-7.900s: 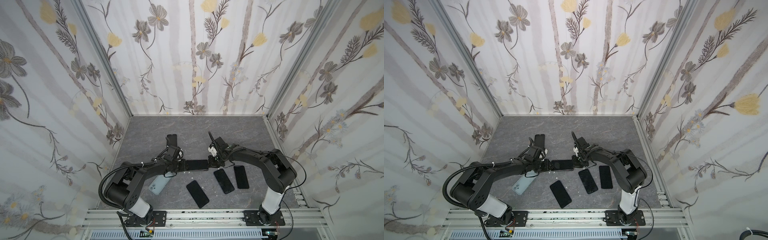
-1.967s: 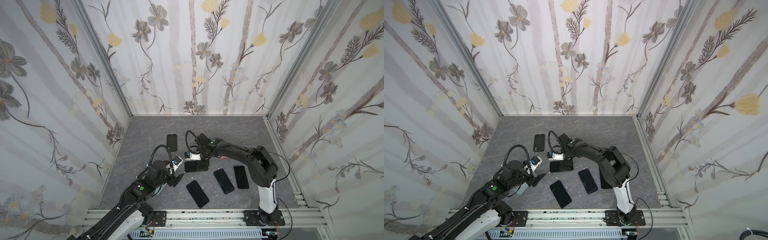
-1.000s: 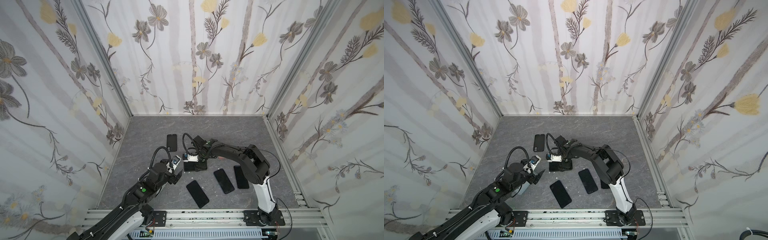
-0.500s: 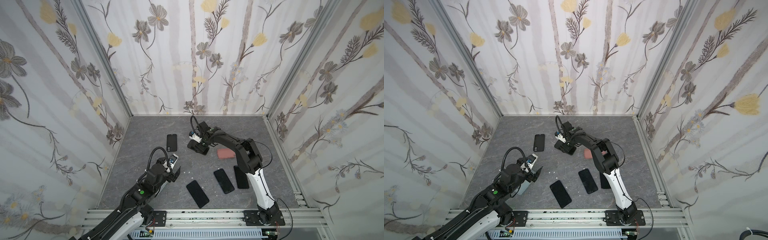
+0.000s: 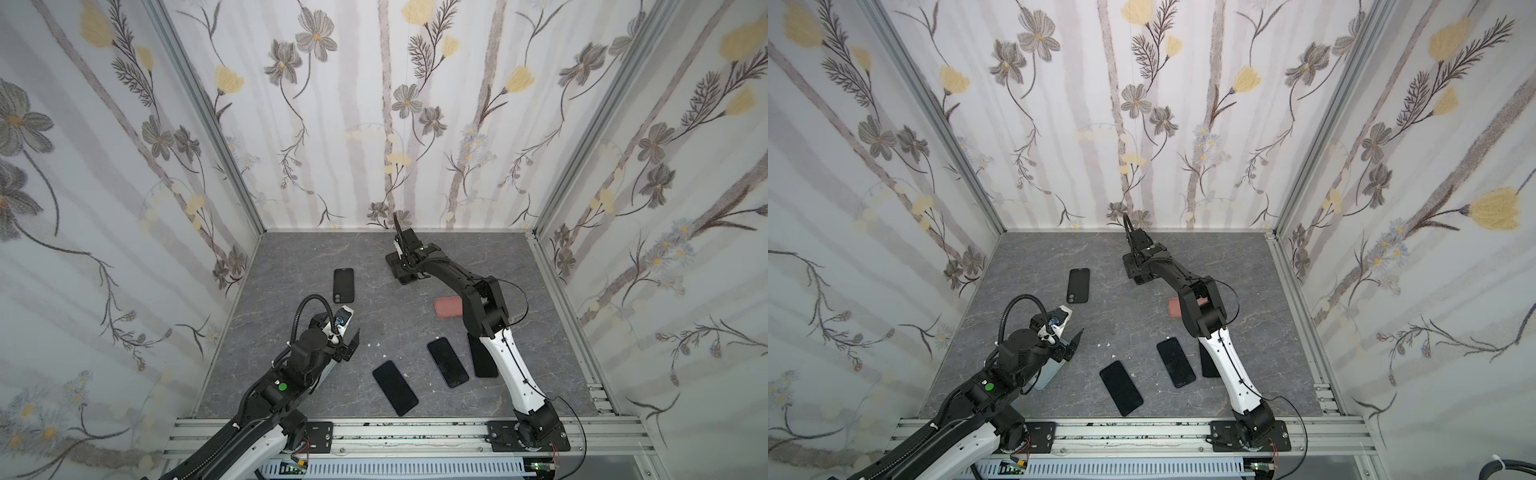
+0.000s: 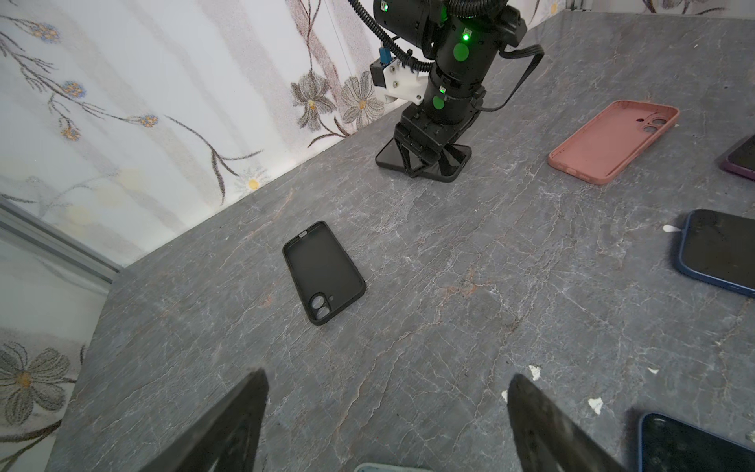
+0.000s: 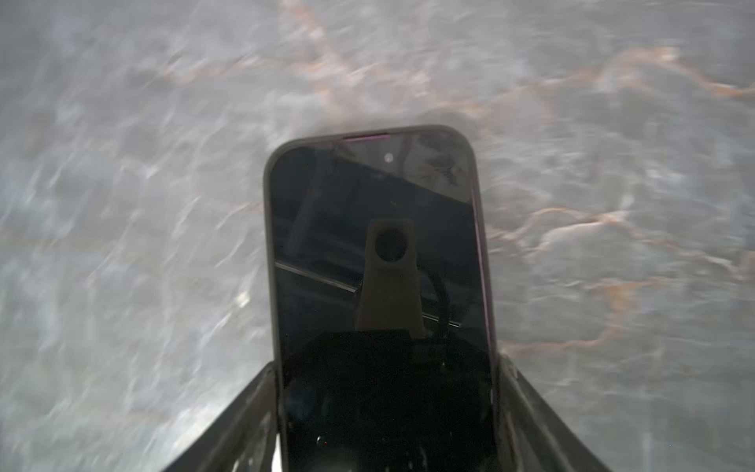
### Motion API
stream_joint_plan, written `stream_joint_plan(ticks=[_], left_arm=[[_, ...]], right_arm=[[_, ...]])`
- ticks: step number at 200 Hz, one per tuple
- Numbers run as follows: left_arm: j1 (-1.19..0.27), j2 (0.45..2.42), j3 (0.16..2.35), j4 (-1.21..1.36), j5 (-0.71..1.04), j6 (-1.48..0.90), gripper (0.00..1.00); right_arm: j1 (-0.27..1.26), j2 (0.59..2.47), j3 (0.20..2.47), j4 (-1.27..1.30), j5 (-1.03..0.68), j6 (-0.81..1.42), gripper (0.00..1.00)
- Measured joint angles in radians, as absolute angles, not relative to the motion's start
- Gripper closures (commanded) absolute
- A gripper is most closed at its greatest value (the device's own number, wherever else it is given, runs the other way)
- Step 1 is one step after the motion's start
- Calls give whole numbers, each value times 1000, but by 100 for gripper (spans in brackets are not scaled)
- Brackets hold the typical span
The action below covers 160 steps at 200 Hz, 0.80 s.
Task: Put the phone into the phone case
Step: 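Carry the cased phone farther from the robot, set it down, open right gripper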
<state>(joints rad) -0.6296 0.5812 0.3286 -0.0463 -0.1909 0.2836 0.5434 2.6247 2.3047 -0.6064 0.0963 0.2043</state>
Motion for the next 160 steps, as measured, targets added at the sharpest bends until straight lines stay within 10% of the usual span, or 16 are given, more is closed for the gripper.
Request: stream_joint_plan(ticks=[160], left_arm=[[-630, 569, 325, -20, -229, 284, 7]], right_arm=[[528, 2507, 2312, -693, 100, 358, 2]])
